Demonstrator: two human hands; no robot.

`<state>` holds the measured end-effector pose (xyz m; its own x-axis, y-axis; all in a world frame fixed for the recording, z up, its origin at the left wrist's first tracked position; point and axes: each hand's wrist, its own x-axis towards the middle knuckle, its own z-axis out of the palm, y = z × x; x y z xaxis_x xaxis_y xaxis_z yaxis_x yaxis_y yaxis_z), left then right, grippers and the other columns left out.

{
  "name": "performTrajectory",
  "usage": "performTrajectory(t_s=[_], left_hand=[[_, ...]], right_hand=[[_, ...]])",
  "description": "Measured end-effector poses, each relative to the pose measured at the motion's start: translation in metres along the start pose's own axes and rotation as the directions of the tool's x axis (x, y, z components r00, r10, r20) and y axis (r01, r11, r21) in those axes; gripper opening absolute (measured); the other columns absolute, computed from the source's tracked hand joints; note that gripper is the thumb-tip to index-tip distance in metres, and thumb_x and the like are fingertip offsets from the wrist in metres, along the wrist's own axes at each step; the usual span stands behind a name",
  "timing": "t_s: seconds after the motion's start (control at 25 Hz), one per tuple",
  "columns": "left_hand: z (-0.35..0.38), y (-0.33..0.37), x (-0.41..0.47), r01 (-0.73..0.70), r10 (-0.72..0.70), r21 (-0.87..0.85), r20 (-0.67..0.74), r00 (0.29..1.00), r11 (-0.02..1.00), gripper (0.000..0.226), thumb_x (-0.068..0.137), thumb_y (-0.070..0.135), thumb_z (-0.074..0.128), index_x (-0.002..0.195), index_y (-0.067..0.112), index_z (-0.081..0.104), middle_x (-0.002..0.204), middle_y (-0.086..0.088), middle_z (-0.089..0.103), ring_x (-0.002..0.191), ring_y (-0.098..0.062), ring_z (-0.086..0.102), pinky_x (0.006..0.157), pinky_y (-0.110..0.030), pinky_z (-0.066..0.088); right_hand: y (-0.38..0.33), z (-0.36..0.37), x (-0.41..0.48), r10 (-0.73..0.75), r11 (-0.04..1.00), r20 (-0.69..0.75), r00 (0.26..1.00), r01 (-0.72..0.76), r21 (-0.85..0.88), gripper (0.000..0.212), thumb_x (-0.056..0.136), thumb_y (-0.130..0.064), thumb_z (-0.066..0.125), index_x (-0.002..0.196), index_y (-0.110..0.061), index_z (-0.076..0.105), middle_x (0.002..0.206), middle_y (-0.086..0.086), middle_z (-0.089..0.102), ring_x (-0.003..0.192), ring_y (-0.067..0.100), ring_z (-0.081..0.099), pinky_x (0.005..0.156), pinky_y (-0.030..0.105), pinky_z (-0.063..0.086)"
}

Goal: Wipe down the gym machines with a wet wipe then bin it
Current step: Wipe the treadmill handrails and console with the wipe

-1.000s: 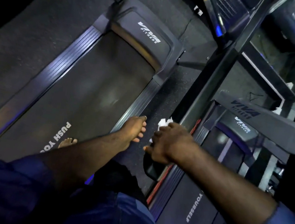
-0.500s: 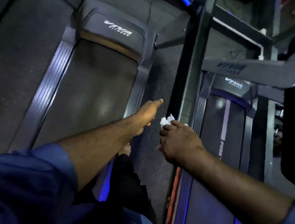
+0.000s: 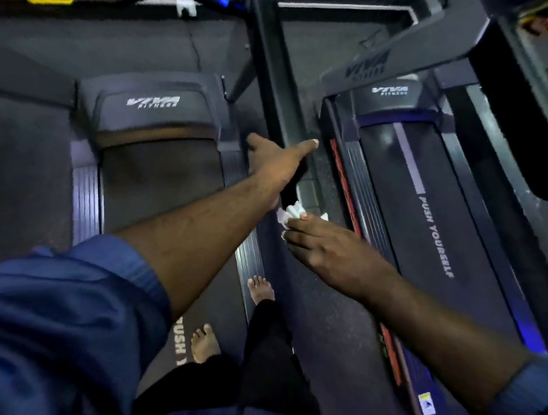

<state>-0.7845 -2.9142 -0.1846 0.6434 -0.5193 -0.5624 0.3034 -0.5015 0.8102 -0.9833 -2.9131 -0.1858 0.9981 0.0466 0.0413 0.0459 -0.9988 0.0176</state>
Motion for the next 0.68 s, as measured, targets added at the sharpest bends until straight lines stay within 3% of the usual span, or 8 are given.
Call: performTrajectory(t_s=[0.08,0.12,0.24,0.32,0.36,0.44,0.52,0.68], left_hand=[[0.017,0.007,0.007,0.025,-0.025,0.006,-0.019,1.0,1.0,0.112,0.065,0.053,0.095,0.142,0.007,0.029,0.142,-0.011,0.051,0.124,-0.027,0.054,0.107,-0.039,0.048],[0.025,0.006,0.011,0.053,-0.053,0.01,-0.023,0.998,0.999,0.112,0.063,0.05,0.097,0.141,0.007,0.03,0.142,-0.011,0.052,0.123,-0.028,0.054,0.108,-0.04,0.048],[0.042,-0.002,0.018,0.066,-0.045,0.147,-0.139,0.989,0.987,0.105,0.058,0.048,0.096,0.136,0.006,0.041,0.137,-0.016,0.058,0.124,-0.034,0.058,0.105,-0.046,0.052],[0.043,-0.006,0.02,0.031,0.001,0.157,-0.2,0.98,0.987,0.098,0.05,0.05,0.091,0.128,0.006,0.05,0.128,-0.015,0.064,0.118,-0.034,0.063,0.101,-0.044,0.055],[0.043,-0.006,0.018,0.01,0.026,0.163,-0.215,0.976,0.987,0.097,0.047,0.052,0.088,0.125,0.007,0.054,0.125,-0.014,0.067,0.115,-0.033,0.065,0.099,-0.043,0.057],[0.044,-0.006,0.019,-0.013,0.059,0.195,-0.23,0.971,0.981,0.097,0.048,0.053,0.088,0.126,0.006,0.055,0.126,-0.014,0.067,0.117,-0.034,0.064,0.099,-0.044,0.056],[0.044,-0.007,0.02,-0.025,0.082,0.234,-0.238,0.968,0.972,0.096,0.057,0.05,0.091,0.132,0.004,0.053,0.132,-0.016,0.064,0.122,-0.034,0.061,0.102,-0.044,0.054],[0.043,-0.009,0.022,-0.053,0.107,0.238,-0.223,0.969,0.97,0.103,0.055,0.052,0.087,0.137,0.003,0.048,0.135,-0.016,0.061,0.123,-0.035,0.06,0.104,-0.045,0.053]], right_hand=[[-0.028,0.013,-0.021,0.301,0.935,-0.233,0.925,-0.237,0.265,0.034,0.097,0.007,0.061,0.13,0.001,0.069,0.142,0.013,0.064,0.143,0.03,0.051,0.121,0.044,0.039],[-0.048,0.019,-0.023,0.49,0.837,-0.287,0.823,-0.353,0.417,0.042,0.094,0.014,0.06,0.133,0.0,0.068,0.146,0.011,0.061,0.145,0.028,0.048,0.122,0.044,0.038],[-0.096,0.033,0.005,0.938,0.311,-0.176,0.298,-0.5,0.808,0.052,0.092,0.014,0.06,0.137,-0.011,0.066,0.151,-0.005,0.054,0.145,0.019,0.048,0.121,0.037,0.039],[-0.111,0.026,0.034,0.978,-0.205,0.198,-0.059,-0.171,0.964,0.047,0.102,-0.001,0.059,0.137,-0.031,0.067,0.144,-0.016,0.06,0.134,0.018,0.06,0.114,0.045,0.047],[-0.111,0.018,0.045,0.912,-0.379,0.386,-0.138,0.075,0.922,0.039,0.106,-0.013,0.057,0.135,-0.037,0.068,0.135,-0.015,0.067,0.12,0.021,0.066,0.106,0.049,0.049],[-0.094,0.001,0.063,0.733,-0.532,0.675,-0.082,0.548,0.645,0.029,0.109,-0.038,0.05,0.124,-0.026,0.072,0.117,-0.001,0.073,0.098,0.026,0.067,0.088,0.047,0.051],[-0.071,-0.01,0.076,0.617,-0.537,0.784,0.065,0.763,0.359,0.055,0.101,-0.062,0.048,0.12,-0.015,0.07,0.118,0.01,0.071,0.098,0.026,0.065,0.077,0.037,0.051],[-0.071,-0.03,0.065,0.586,-0.542,0.775,0.238,0.826,0.156,0.111,0.07,-0.085,0.062,0.138,0.002,0.059,0.138,0.024,0.063,0.132,0.035,0.057,0.117,0.042,0.04]])
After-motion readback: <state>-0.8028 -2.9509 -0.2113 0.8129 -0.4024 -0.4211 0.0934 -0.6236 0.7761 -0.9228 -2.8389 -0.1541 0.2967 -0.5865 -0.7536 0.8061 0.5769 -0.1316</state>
